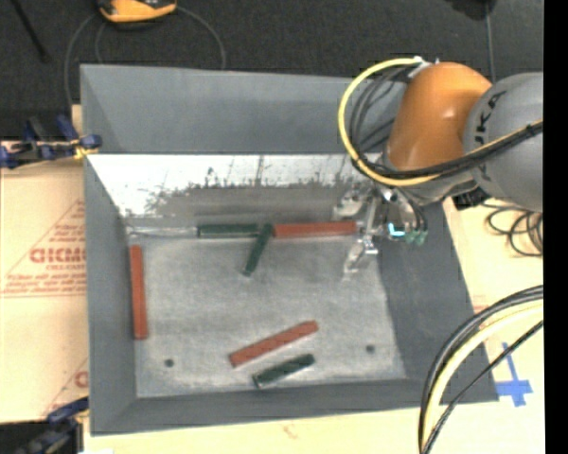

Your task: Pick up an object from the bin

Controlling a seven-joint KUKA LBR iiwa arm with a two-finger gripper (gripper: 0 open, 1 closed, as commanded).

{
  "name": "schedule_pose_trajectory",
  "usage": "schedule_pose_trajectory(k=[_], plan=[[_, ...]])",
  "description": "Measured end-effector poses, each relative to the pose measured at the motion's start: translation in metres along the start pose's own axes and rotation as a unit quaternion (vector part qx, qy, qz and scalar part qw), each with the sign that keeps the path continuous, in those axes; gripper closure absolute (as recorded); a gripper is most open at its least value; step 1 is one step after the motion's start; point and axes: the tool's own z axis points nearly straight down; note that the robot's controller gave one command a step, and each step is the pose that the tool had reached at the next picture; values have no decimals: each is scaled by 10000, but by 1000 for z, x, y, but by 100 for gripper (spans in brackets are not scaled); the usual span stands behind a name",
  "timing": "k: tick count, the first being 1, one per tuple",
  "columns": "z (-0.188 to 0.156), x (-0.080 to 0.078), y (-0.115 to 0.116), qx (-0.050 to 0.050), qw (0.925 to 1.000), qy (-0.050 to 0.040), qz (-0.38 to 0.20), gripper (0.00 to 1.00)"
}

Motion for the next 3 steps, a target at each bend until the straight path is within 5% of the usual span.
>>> schedule_pose_trajectory(k=[1, 2, 3], plan=[[-5, -2, 0, 5, 10000, -41, -6, 0], [33, 50, 42, 9, 9996, -60, -273, 0], [38, 52, 77, -11, 9999, 19, -98, 0]])
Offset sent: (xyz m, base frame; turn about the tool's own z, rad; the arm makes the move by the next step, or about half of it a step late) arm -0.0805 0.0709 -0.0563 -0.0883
